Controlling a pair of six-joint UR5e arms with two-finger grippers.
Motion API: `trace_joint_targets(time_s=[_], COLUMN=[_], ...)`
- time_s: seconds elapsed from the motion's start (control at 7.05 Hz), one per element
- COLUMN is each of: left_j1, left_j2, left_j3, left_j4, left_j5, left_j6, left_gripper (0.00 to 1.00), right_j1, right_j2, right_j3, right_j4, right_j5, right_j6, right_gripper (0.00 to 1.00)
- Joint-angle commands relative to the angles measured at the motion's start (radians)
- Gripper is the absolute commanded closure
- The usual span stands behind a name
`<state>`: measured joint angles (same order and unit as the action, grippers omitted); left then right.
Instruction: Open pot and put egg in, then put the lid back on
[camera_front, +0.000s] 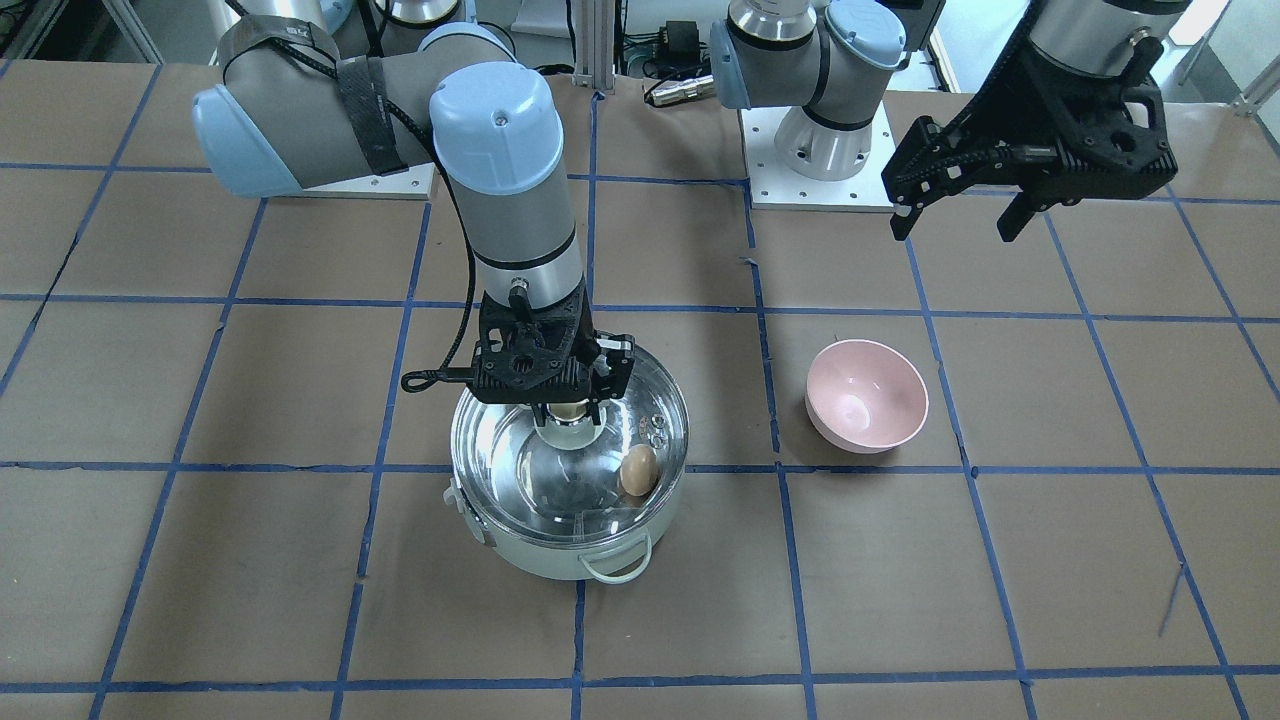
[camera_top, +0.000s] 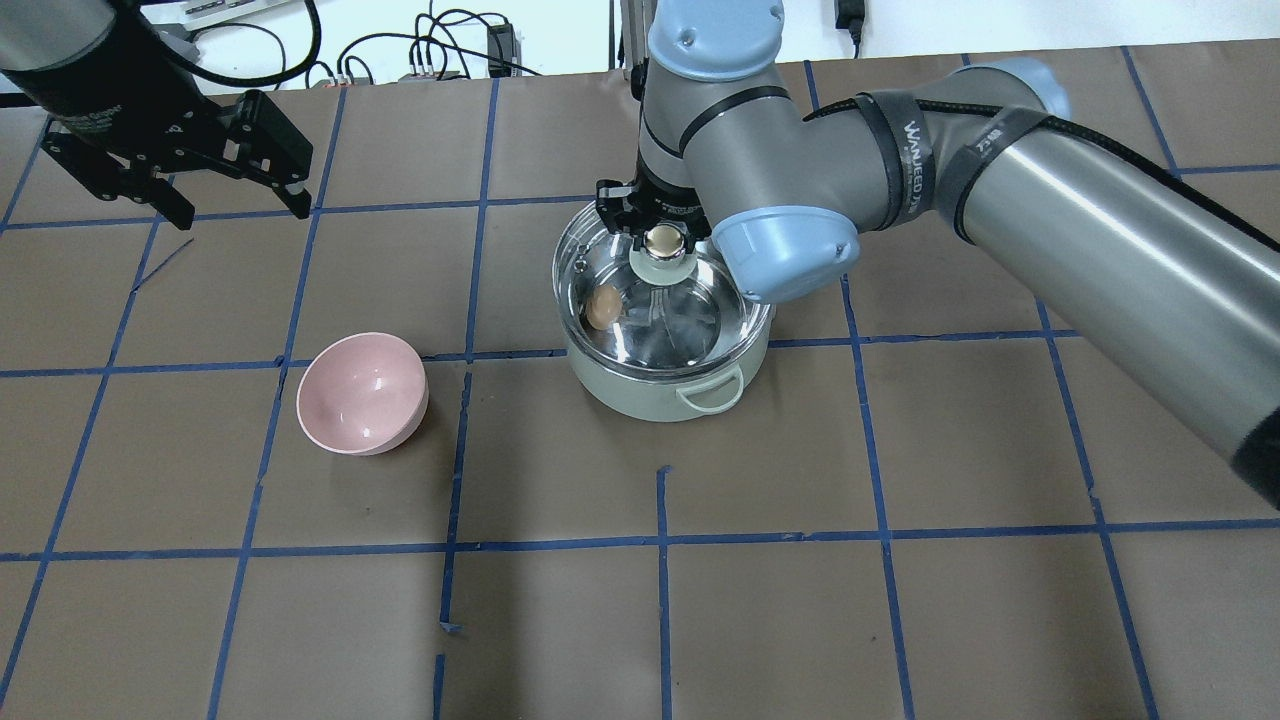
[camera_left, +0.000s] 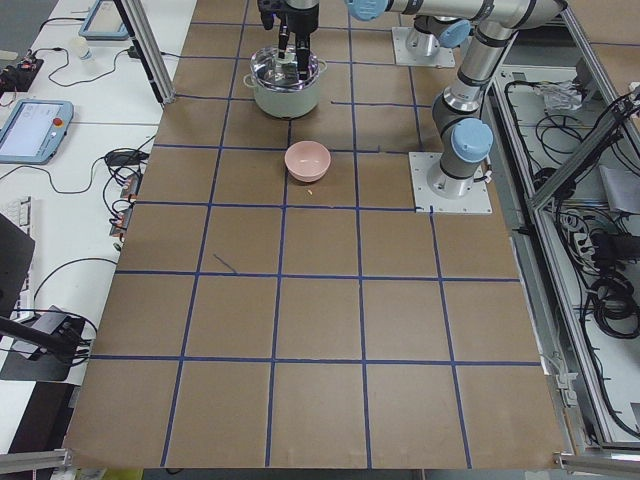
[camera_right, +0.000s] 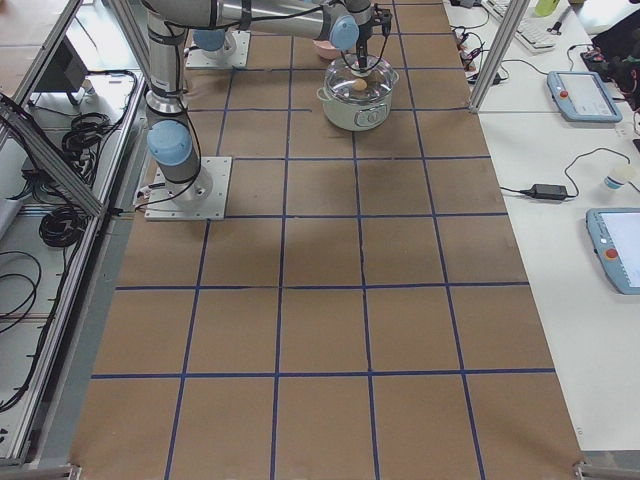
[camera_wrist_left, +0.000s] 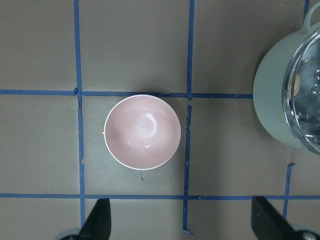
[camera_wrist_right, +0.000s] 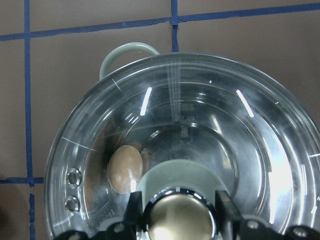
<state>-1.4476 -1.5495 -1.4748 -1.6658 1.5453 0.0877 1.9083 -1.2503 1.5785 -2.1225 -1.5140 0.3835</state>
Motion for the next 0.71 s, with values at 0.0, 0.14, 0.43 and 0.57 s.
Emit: trace_joint_targets(time_s=[0.0,0.14,0.43,0.57], left_j1=[-0.002,-0.002,-0.002,-0.002], left_j2=[-0.003,-0.004,0.002,0.002], left_j3=[0.001,0.001,-0.001,-0.001], left_j4=[0.014,0.014,0.014,0.014], left_j5=[0.006,0.003,0.012,0.012], left_j6=[-0.002,-0.002,0.000,0.000], left_gripper=[0.00,0.00,0.00,0.00], right_j1=[0.000,0.000,0.000,-0.002], right_j2=[0.000,0.000,0.002,-0.003], right_j3=[0.000,0.000,-0.002,-0.011], right_j4=[-0.001,-0.001,-0.002,-0.002], right_j5=[0.000,0.000,0.000,0.000], right_j6=[0.000,0.000,0.000,-0.003], right_gripper=[0.37,0.35,0.34,0.34])
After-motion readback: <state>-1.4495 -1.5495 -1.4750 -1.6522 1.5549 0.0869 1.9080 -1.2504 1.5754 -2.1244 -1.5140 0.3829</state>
